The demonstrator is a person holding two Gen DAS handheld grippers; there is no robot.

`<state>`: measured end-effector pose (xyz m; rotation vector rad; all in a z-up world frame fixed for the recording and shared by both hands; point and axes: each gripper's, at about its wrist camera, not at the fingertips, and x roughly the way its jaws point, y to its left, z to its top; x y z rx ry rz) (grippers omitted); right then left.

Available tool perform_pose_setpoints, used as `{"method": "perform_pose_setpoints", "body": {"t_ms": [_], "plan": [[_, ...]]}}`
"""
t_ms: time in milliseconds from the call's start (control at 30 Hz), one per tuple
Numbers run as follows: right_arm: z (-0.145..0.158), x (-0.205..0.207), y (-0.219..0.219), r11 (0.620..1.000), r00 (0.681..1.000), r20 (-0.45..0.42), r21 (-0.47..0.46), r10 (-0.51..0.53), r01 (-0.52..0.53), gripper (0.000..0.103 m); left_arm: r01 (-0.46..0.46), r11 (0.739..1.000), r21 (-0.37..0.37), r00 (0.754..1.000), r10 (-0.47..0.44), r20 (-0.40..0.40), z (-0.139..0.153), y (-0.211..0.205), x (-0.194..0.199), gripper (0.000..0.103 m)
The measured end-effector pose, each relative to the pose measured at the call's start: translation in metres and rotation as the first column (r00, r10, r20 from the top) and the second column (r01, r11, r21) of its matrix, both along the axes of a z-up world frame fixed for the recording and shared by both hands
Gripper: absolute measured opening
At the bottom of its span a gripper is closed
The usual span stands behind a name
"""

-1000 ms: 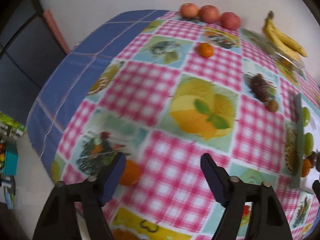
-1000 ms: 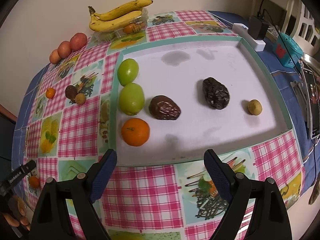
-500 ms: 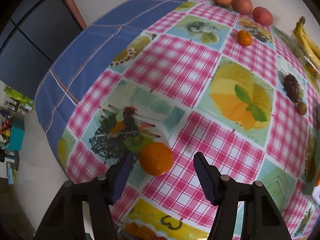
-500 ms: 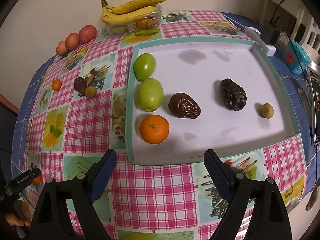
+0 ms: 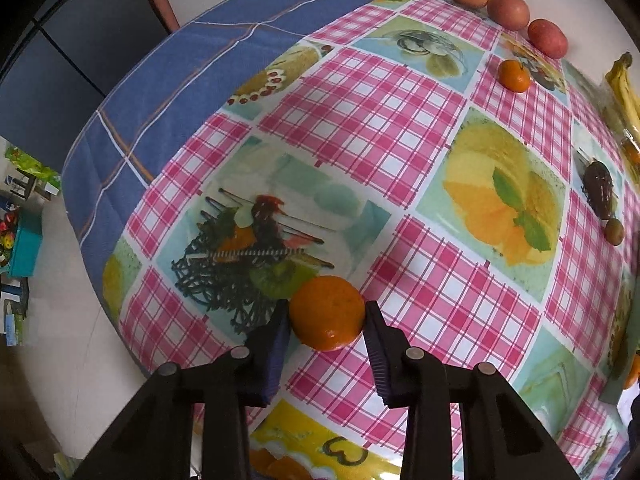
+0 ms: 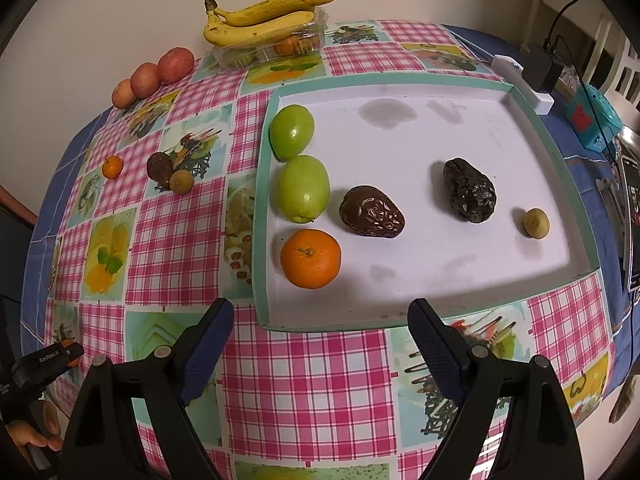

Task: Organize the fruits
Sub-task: 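Move the left tool to the mandarin orange on the cloth and grasp it, then lift the orange with the left tool while the right tool approaches the small brown round fruit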

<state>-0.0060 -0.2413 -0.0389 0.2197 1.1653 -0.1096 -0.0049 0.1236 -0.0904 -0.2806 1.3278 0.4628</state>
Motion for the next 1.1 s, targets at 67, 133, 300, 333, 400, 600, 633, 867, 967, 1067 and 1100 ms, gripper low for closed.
{"method": "perform_pose_setpoints", "body": {"t_ms": [67, 133, 300, 333, 400, 600, 633, 867, 967, 1067, 1100], "plan": [[0.000, 0.000, 0.000, 1.000, 1.000, 0.000, 0.000, -0.001, 0.001, 0.089, 0.000, 1.000, -0.007, 1.000, 0.000, 0.006, 0.002, 0.001, 0.004, 0.038], [-0.001, 0.001, -0.001, 1.000, 1.000, -0.001, 0.002, -0.002, 0.002, 0.089, 0.006, 1.000, -0.015, 1.000, -0.006, 0.012, 0.004, 0.000, 0.008, 0.038], [-0.002, 0.005, 0.000, 1.000, 1.000, 0.004, 0.002, 0.004, -0.004, 0.089, 0.022, 0.997, -0.079, 0.998, -0.017, 0.057, 0.008, -0.006, 0.020, 0.038], [-0.001, 0.006, 0.001, 1.000, 1.000, 0.012, 0.002, 0.009, -0.009, 0.089, 0.029, 0.996, -0.086, 0.997, -0.023, 0.069, 0.010, -0.008, 0.023, 0.038], [0.002, 0.008, 0.004, 1.000, 0.999, 0.033, -0.008, 0.020, -0.020, 0.089, 0.053, 0.995, -0.089, 0.995, -0.045, 0.088, 0.013, -0.015, 0.030, 0.038], [0.014, 0.021, 0.017, 0.998, 0.991, 0.117, -0.009, 0.063, -0.062, 0.089, 0.082, 0.985, -0.149, 0.988, -0.061, 0.141, 0.023, -0.031, 0.050, 0.038], [0.016, 0.024, 0.020, 0.997, 0.989, 0.134, 0.001, 0.071, -0.071, 0.089, 0.084, 0.984, -0.155, 0.987, -0.061, 0.149, 0.025, -0.035, 0.053, 0.038], [0.032, 0.050, 0.037, 0.990, 0.971, 0.214, 0.061, 0.111, -0.127, 0.086, 0.096, 0.975, -0.199, 0.975, -0.051, 0.217, 0.035, -0.047, 0.081, 0.038], [0.033, 0.064, 0.041, 0.989, 0.970, 0.219, 0.075, 0.110, -0.129, 0.068, 0.084, 0.967, -0.242, 0.973, -0.027, 0.230, 0.034, -0.044, 0.092, 0.038], [0.023, 0.082, 0.049, 0.983, 0.972, 0.194, 0.101, 0.131, -0.153, 0.060, 0.063, 0.960, -0.274, 0.972, 0.002, 0.233, 0.031, -0.037, 0.100, 0.038], [0.019, 0.088, 0.053, 0.981, 0.973, 0.183, 0.105, 0.140, -0.161, 0.056, 0.058, 0.959, -0.278, 0.972, 0.009, 0.235, 0.030, -0.037, 0.103, 0.038]]}}
